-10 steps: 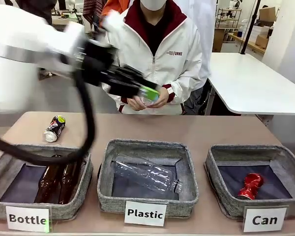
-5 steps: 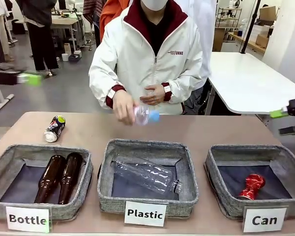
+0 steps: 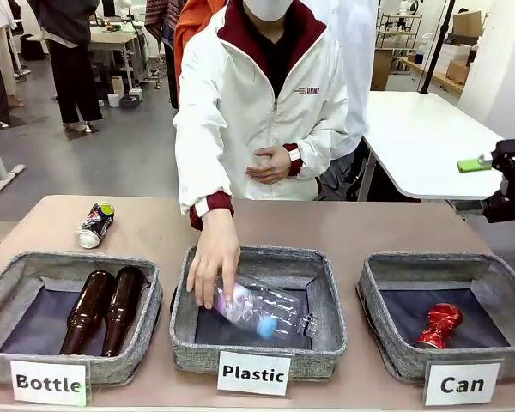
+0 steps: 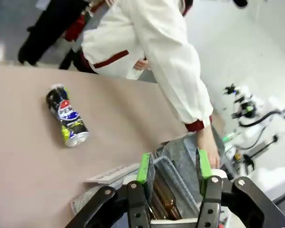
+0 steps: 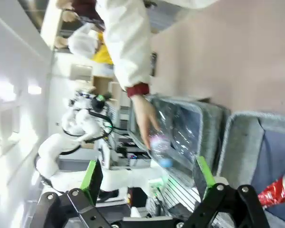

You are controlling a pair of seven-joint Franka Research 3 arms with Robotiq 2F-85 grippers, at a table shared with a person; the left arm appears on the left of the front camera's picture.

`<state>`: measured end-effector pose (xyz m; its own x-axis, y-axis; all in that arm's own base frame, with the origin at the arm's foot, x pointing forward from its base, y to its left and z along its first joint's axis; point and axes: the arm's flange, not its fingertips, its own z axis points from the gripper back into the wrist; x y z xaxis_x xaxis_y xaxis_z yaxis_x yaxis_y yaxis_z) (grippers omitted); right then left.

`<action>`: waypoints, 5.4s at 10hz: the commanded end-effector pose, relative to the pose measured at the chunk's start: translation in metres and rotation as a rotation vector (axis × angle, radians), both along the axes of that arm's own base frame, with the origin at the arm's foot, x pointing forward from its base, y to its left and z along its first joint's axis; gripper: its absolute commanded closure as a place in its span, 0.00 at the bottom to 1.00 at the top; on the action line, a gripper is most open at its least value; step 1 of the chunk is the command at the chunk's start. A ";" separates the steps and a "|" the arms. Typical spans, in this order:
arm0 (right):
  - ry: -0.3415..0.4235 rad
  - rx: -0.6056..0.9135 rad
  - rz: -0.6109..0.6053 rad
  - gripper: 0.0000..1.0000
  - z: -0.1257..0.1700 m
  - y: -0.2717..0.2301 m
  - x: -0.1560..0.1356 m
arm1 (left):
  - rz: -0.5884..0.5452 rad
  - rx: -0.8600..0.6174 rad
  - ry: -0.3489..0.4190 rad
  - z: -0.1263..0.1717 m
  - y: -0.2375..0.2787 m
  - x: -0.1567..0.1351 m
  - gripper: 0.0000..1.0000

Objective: Sort the can waste into the basket.
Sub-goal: Pick up the can waste from the table and place it in the right Fabric basket.

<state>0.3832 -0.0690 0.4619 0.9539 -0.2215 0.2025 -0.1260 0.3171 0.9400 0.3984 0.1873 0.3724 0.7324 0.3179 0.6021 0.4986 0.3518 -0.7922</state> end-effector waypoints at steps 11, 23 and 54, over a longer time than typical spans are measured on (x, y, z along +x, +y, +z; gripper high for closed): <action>0.003 -0.050 0.015 0.00 -0.001 0.000 -0.008 | -0.088 0.098 -0.065 0.031 -0.017 -0.026 0.51; 0.003 -0.050 0.015 0.00 -0.001 0.000 -0.008 | 0.304 1.025 0.439 -0.006 -0.190 0.180 0.51; 0.003 -0.050 0.015 0.00 -0.001 0.000 -0.008 | 0.189 1.107 0.534 -0.049 -0.192 0.210 1.00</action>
<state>0.3784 -0.0697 0.4597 0.9566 -0.2094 0.2024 -0.1186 0.3548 0.9274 0.6162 -0.0097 0.3145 0.9707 -0.0285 0.2386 0.0535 0.9936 -0.0990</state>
